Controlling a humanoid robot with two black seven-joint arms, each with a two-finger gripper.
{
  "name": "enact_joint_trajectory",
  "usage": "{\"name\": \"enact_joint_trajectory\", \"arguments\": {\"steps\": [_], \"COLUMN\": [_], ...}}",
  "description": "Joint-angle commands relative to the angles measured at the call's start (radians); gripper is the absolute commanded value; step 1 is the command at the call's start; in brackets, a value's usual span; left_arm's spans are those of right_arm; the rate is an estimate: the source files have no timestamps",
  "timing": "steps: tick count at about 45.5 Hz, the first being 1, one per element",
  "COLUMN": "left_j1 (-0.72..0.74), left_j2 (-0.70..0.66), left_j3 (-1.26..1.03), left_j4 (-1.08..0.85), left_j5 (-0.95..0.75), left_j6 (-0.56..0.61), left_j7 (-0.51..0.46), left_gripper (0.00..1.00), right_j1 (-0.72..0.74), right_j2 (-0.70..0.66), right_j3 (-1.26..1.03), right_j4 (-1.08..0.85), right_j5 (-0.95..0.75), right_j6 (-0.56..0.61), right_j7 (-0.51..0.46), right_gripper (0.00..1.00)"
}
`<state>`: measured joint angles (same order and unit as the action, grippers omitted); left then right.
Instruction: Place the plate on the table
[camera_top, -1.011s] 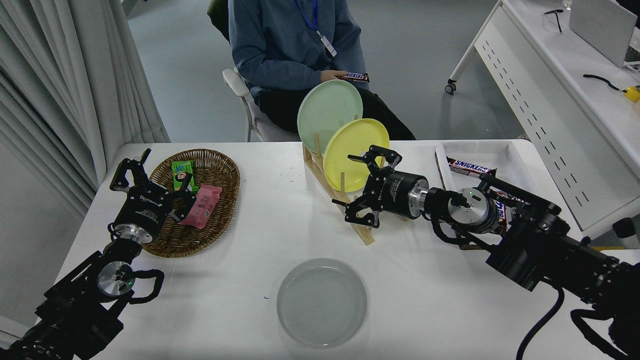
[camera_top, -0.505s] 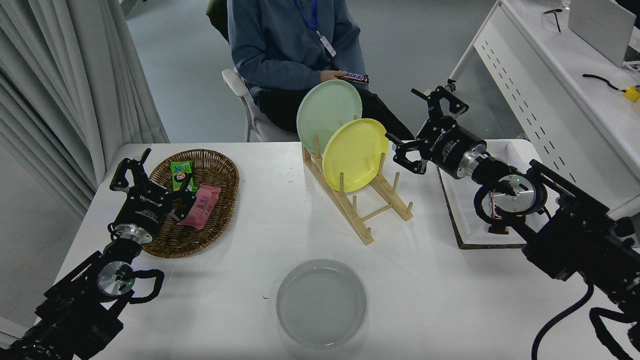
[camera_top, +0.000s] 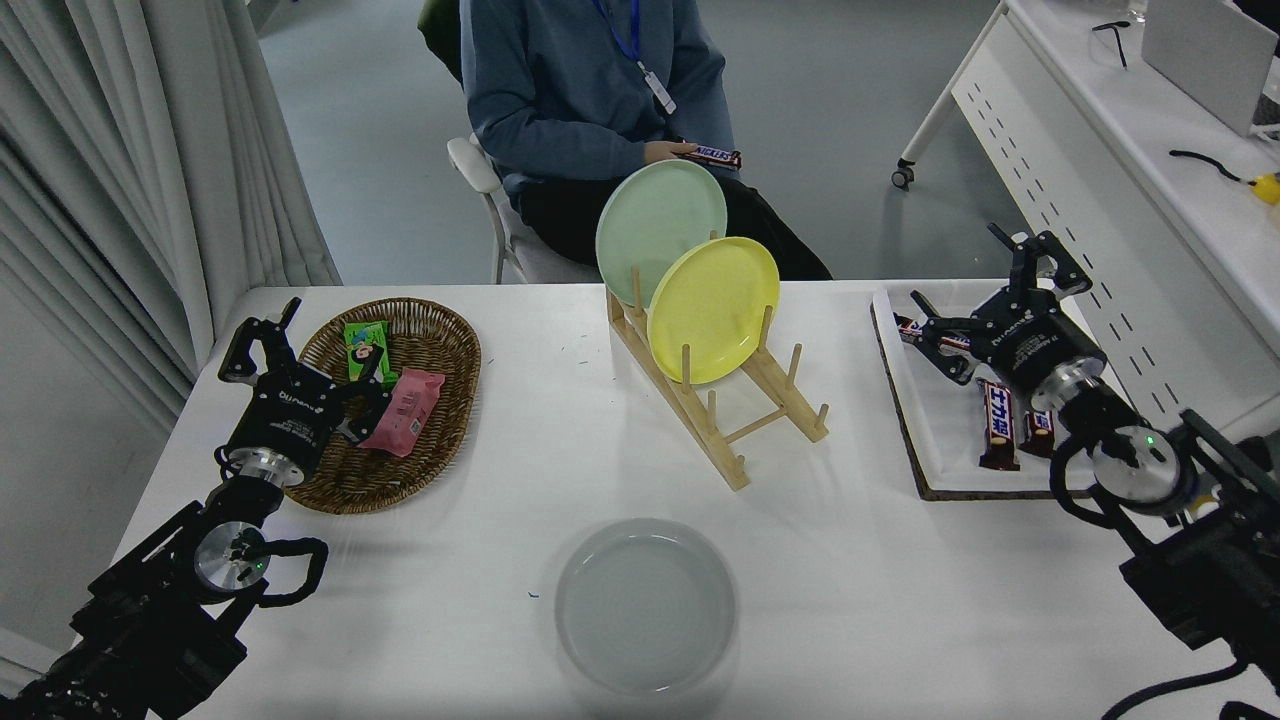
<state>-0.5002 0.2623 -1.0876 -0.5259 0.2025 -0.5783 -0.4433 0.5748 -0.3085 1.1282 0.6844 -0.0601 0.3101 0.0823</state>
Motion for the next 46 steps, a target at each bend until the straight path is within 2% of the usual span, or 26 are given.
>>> {"name": "enact_joint_trajectory", "arguments": {"steps": [1, 14, 26, 46], "left_j1": [0.0, 0.0, 0.0, 0.0], "left_j2": [0.0, 0.0, 0.0, 0.0], "left_j3": [0.0, 0.0, 0.0, 0.0], "left_j4": [0.0, 0.0, 0.0, 0.0], "left_j5": [0.0, 0.0, 0.0, 0.0], "left_j6": [0.0, 0.0, 0.0, 0.0], "left_j7": [0.0, 0.0, 0.0, 0.0], "left_gripper": [1.0, 1.0, 1.0, 1.0], "right_j1": [-0.027, -0.026, -0.018, 0.007], "right_j2": [0.051, 0.1, 0.117, 0.123], "right_j3": [0.067, 0.094, 0.093, 0.065], "right_j4": [-0.069, -0.103, -0.108, -0.108], "right_j5": [-0.003, -0.004, -0.033, -0.032], "right_j6": [0.004, -0.002, 0.004, 0.004], "right_j7": [0.007, 0.01, 0.056, 0.06], "right_gripper": [1.0, 1.0, 1.0, 1.0]}}
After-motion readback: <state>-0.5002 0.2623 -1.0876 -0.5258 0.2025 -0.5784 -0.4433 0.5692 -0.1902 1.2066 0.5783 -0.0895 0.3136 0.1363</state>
